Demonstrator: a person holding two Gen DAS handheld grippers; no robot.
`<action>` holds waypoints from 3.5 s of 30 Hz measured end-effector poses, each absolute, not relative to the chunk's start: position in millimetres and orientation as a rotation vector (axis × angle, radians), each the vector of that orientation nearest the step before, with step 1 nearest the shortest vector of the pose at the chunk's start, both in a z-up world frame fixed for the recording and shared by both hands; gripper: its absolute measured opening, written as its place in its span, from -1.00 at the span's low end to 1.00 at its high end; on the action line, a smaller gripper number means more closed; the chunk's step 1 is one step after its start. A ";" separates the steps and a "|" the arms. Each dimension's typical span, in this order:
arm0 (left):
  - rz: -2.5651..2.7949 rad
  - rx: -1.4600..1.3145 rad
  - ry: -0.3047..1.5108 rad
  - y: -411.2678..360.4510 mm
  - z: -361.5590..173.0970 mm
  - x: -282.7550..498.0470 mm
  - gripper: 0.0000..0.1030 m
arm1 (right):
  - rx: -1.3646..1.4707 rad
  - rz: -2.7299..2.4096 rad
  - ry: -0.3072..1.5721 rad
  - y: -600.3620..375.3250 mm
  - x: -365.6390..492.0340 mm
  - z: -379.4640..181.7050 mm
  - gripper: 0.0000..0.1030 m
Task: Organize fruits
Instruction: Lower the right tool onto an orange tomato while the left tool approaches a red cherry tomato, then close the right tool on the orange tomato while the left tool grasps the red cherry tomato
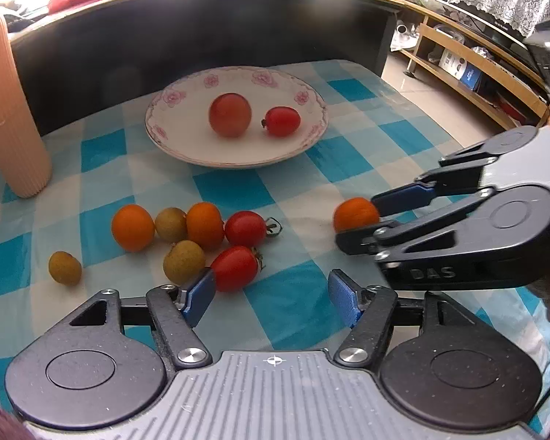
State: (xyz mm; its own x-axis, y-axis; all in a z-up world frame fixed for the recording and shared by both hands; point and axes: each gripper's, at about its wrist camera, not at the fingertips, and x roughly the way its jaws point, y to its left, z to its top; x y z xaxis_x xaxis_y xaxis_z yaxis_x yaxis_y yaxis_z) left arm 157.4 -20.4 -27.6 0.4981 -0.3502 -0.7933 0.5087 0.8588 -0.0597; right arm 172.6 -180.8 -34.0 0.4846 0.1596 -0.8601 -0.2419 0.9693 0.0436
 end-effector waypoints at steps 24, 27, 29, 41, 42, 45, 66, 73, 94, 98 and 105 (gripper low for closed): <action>-0.568 0.233 0.926 -26.9 -24.1 162.2 0.48 | -0.044 0.259 1.049 -194.9 169.8 -29.7 -0.01; -0.573 0.240 0.925 -26.7 -23.8 161.2 0.49 | -0.055 0.258 1.054 -193.1 171.1 -32.1 0.00; -0.578 0.243 0.926 -26.0 -23.4 161.3 0.49 | -0.061 0.254 1.074 -192.5 173.4 -36.9 0.01; -0.595 0.259 0.956 -27.0 -28.2 169.2 0.54 | -0.073 0.240 1.068 -197.7 170.1 -35.9 -0.02; -0.592 0.274 0.955 -28.5 -30.2 168.1 0.55 | -0.075 0.241 1.066 -197.1 169.7 -35.4 -0.02; -0.583 0.308 0.941 -33.4 -31.1 165.8 0.55 | -0.075 0.245 1.062 -196.9 168.3 -34.0 -0.02; -0.595 0.356 1.008 -34.5 -39.6 158.5 0.35 | -0.054 0.238 1.073 -200.3 168.3 -32.4 -0.02; -0.572 0.326 1.012 -32.2 -36.6 159.3 0.00 | -0.060 0.243 1.067 -200.3 166.9 -30.3 -0.02; -0.521 0.290 0.990 -32.8 -34.4 162.4 -0.14 | -0.112 0.239 1.077 -195.2 167.6 -34.3 -0.02; -0.534 0.303 0.986 -36.3 -33.9 159.9 -0.14 | -0.121 0.237 1.076 -193.7 167.4 -34.1 -0.02; -0.526 0.282 0.972 -32.6 -26.3 162.3 -0.14 | -0.136 0.249 1.050 -187.1 166.5 -28.8 -0.03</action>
State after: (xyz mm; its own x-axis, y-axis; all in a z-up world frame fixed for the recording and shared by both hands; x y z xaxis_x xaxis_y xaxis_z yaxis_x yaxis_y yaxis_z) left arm 162.3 -32.6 -26.3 0.4528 -0.2965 -0.8409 0.5423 0.8401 -0.0042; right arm 166.5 -187.1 -28.8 0.4733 0.1383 -0.8700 -0.2671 0.9636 0.0078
